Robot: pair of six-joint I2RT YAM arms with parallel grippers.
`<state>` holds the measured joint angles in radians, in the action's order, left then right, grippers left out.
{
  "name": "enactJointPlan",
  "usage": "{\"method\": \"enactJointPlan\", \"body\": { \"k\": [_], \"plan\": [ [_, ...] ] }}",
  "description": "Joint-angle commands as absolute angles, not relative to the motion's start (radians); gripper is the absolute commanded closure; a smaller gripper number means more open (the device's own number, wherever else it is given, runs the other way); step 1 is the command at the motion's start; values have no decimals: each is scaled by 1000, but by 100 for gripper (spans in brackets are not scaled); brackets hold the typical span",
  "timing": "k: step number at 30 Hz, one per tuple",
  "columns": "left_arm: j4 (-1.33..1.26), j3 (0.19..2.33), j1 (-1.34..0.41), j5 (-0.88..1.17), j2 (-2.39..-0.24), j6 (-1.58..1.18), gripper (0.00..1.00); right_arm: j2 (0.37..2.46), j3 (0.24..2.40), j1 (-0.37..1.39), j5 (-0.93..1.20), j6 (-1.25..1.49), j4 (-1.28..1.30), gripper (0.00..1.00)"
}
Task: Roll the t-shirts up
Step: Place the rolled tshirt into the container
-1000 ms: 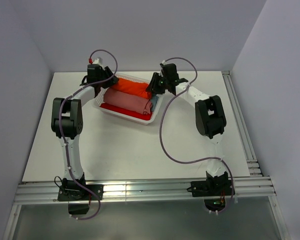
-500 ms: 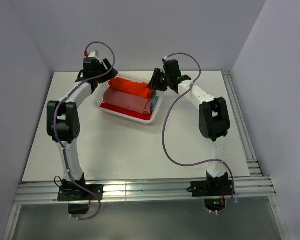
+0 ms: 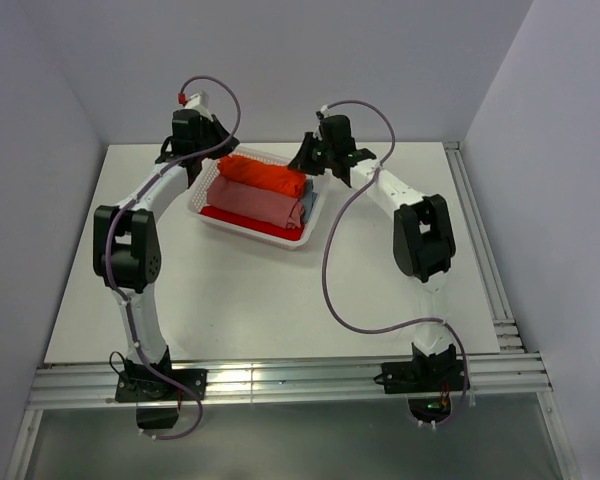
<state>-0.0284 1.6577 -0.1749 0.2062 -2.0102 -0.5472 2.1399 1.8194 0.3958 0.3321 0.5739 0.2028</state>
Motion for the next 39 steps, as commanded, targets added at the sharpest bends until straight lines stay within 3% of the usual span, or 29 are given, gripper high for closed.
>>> {"method": "enactJointPlan", "body": {
  "k": [1,11,19,28,39],
  "plan": [
    [-77,1643,-178,281,-2061,-568,90,2171,1819,405,292,588,153,91],
    [-109,1631,-184,288,-2181,-583,99,2232,1804,413,201,589,198,92],
    [-77,1693,-187,278,-2215,-561,99,2214,1792,425,184,580,203,92],
    [-61,1674,-205,272,-2082,-538,81,2128,1792,433,248,589,132,92],
    [-126,1548,-227,301,-1964,-540,78,2239,1876,468,376,635,3,92]
  ]
}}
